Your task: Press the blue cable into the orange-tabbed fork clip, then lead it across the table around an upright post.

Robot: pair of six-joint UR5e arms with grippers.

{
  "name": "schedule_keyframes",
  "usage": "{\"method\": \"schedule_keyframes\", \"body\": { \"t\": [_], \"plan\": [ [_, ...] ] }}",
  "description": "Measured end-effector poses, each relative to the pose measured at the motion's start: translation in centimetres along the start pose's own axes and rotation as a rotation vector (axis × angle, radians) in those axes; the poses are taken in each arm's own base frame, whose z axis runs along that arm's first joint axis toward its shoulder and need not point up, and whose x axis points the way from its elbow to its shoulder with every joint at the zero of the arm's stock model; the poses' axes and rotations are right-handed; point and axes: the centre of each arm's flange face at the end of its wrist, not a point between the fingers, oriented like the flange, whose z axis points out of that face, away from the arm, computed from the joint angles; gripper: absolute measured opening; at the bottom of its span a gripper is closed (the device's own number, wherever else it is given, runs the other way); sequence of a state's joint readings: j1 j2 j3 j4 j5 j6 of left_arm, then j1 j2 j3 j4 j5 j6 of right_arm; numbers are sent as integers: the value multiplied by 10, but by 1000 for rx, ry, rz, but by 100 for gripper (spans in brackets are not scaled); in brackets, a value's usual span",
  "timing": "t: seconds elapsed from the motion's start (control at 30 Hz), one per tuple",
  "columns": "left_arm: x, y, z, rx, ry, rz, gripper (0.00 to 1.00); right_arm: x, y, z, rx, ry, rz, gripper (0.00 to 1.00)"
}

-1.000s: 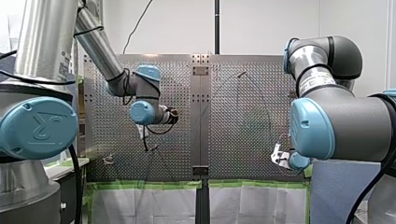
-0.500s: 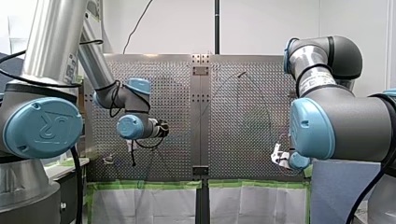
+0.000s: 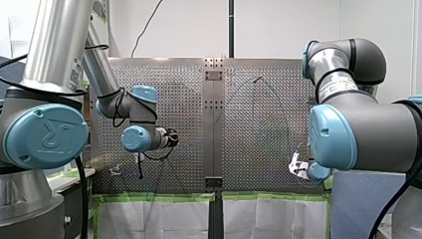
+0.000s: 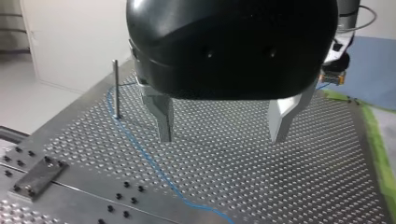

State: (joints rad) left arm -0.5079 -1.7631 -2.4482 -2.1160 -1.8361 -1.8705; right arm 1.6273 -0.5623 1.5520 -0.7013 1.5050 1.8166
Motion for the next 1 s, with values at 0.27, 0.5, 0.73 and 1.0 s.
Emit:
{"method": "schedule_keyframes", "body": {
  "t": [0.27,0.5,0.73,1.0],
  "plan": [
    [-6,-5,9,13,-41,-1,100,-1,-6,0,11,7,-4,0],
    [-7,-5,9,12,-42,1,100,-1,-7,0,13,6,-5,0],
    [-7,-5,9,12,-42,1,100,-1,-8,0,13,6,-5,0],
    [-7,-5,9,12,-42,1,100,-1,-8,0,13,6,-5,0]
  ]
}}
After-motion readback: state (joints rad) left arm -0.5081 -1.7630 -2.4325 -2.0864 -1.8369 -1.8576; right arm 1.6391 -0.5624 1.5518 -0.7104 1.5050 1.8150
